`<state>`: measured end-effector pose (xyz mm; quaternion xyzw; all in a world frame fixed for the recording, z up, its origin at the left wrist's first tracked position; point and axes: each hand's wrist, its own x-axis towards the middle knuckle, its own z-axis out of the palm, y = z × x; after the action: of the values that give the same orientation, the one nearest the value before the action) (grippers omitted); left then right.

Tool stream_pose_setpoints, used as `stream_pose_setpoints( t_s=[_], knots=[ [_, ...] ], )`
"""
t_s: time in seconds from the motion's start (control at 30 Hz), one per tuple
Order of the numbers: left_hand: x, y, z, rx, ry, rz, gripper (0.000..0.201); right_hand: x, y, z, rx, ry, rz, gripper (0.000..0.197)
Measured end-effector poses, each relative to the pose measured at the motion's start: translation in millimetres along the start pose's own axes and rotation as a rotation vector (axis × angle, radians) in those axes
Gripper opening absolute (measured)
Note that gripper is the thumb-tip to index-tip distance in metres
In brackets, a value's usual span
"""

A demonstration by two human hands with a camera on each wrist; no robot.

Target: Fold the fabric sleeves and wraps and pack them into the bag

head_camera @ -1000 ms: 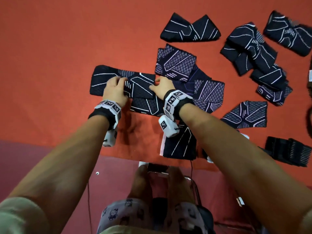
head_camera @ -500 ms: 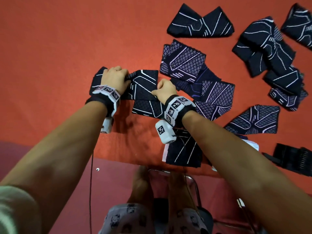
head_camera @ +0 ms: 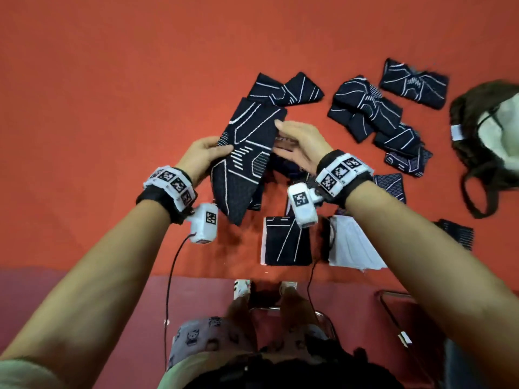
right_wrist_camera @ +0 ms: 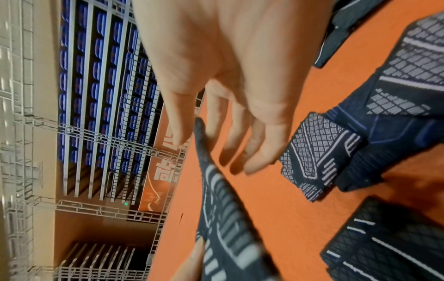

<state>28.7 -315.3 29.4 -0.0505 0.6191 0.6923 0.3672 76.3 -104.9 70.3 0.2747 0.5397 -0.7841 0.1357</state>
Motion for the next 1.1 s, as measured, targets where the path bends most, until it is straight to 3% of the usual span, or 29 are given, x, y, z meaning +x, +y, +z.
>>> stream_pose_setpoints(
  t_s=[0.2,0.47,0.67,0.77,0.97,1.1],
  knots=[
    [-29.9,20.3,50.8,-0.108,-0.079,0.053,0.013,-54.2,-10.3,-9.5,-0.139,-0.119,0.019,0.030],
    [-51.2,49.5,75.2,0.132,-0.218,0.030,0.021,-95.1,-28.7,-31.1,-0.411,0.139,-0.193,0.034],
    [-54.8,64.8,87.6,0.076,-0.233,0.078,0.027,-105.0,-37.8,-50.8,-0.381,0.152,-0.292,0.024],
    [-56.8,68.3,91.9,0.068,-0.250,0.083,0.039,-114.9,-44.0,-53.3,-0.377,0.117,-0.332,0.030],
    [-55.3,67.9,99.1,0.107,-0.258,0.056,0.032,-124.8,-48.3,-62.7,-0.599,0.112,-0.348,0.041],
    [-52.9,71.7,108.4,0.217,-0.188,0.050,0.034,-124.7,-52.0,-64.7,-0.702,0.085,-0.417,0.044]
  ],
)
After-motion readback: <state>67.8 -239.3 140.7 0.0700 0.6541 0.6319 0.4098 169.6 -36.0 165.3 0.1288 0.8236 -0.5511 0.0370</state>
